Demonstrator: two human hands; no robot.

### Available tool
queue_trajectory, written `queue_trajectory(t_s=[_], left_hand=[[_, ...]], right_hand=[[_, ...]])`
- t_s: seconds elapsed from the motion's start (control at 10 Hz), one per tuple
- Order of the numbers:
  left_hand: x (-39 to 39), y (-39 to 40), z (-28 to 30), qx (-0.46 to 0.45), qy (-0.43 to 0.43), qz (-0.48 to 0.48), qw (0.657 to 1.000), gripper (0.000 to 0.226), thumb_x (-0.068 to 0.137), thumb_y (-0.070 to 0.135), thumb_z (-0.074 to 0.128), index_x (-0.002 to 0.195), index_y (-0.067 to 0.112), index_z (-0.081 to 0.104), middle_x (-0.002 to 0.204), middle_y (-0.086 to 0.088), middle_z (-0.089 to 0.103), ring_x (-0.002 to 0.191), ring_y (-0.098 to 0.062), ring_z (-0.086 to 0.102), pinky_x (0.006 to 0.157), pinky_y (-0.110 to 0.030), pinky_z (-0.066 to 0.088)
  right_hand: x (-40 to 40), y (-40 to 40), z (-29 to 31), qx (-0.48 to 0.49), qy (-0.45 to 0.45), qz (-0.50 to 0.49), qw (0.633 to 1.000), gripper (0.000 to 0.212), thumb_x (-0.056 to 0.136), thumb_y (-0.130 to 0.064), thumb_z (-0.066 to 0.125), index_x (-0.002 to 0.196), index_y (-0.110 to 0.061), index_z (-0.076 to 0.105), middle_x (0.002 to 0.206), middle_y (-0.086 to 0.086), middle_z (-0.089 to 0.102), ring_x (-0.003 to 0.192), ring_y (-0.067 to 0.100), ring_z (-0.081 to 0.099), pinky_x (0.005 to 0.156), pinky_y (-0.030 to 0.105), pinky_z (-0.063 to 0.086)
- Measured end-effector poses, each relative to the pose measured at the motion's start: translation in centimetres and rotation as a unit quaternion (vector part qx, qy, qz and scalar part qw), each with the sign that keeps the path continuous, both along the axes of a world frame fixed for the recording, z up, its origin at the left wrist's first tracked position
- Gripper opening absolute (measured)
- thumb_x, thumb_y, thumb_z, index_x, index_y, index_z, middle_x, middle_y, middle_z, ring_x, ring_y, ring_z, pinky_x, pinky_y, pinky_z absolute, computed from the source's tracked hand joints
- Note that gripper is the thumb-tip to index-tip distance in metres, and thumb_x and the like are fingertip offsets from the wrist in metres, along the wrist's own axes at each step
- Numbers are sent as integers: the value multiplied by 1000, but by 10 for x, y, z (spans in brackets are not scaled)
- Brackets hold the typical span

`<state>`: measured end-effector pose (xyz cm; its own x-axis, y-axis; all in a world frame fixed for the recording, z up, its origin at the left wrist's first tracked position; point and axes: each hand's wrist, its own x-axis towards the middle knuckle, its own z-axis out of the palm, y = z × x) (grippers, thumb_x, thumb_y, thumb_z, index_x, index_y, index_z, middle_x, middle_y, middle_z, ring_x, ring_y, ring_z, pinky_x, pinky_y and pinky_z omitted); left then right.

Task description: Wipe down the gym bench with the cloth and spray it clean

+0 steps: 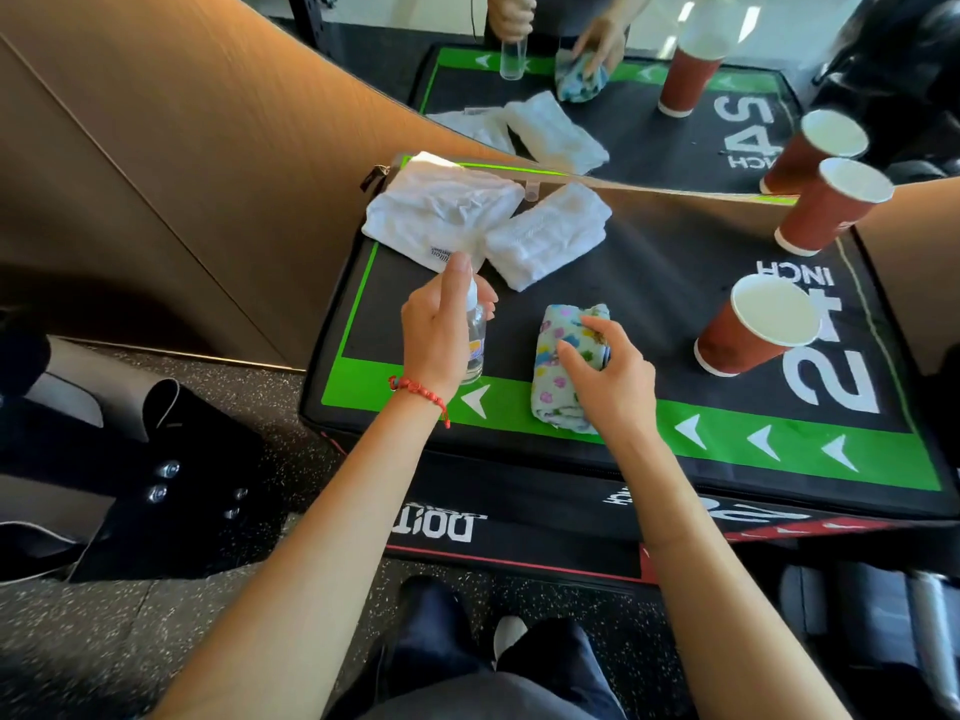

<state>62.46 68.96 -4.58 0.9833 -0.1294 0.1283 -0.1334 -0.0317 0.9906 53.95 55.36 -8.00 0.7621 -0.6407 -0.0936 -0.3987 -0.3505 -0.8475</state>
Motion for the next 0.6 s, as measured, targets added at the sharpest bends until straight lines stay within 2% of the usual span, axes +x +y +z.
queue_trajectory(t_s=[0.1,0.2,0.3,0.4,0.5,0.6], left_hand=[[-3,1,0,-1,4,-4,1000,51,88,45,31,55,16,58,57,-2,59,56,-10,56,62,-22,45],[-5,2,1,-3,13,1,1000,48,87,45,34,54,19,58,57,3,60,57,-10,56,62,-25,45],[-8,5,3,3,17,10,1000,43,86,46,36,59,23,61,60,9,61,56,-2,54,59,-19,43],[-13,9,9,-9,13,15,1000,32,86,44,39,70,26,61,67,10,59,61,1,53,61,-17,43],[-19,15,8,-9,-6,42,999,33,86,42,40,90,19,63,86,4,62,79,-6,56,72,-22,43],[-35,27,0,42,-38,87,995,42,88,38,40,109,10,62,113,-6,61,99,-6,55,85,-15,41]], right_hand=[[1,1,2,-38,26,24,999,39,85,-36,60,123,-29,51,104,5,66,96,20,61,78,34,52],[-2,3,4,-63,39,39,996,44,87,-37,58,128,-26,47,112,9,63,105,26,57,84,40,50],[-10,2,4,-99,49,53,992,50,87,-41,56,134,-26,42,116,11,58,108,28,53,84,37,44],[-23,3,4,-118,33,63,990,52,87,-41,57,135,-26,42,117,9,54,106,26,52,75,32,39],[-36,2,4,-147,8,73,986,52,87,-38,58,135,-25,42,115,7,52,105,23,51,69,28,37],[-49,4,5,-196,-5,77,978,52,87,-31,61,134,-21,44,118,10,51,110,26,48,75,31,41]])
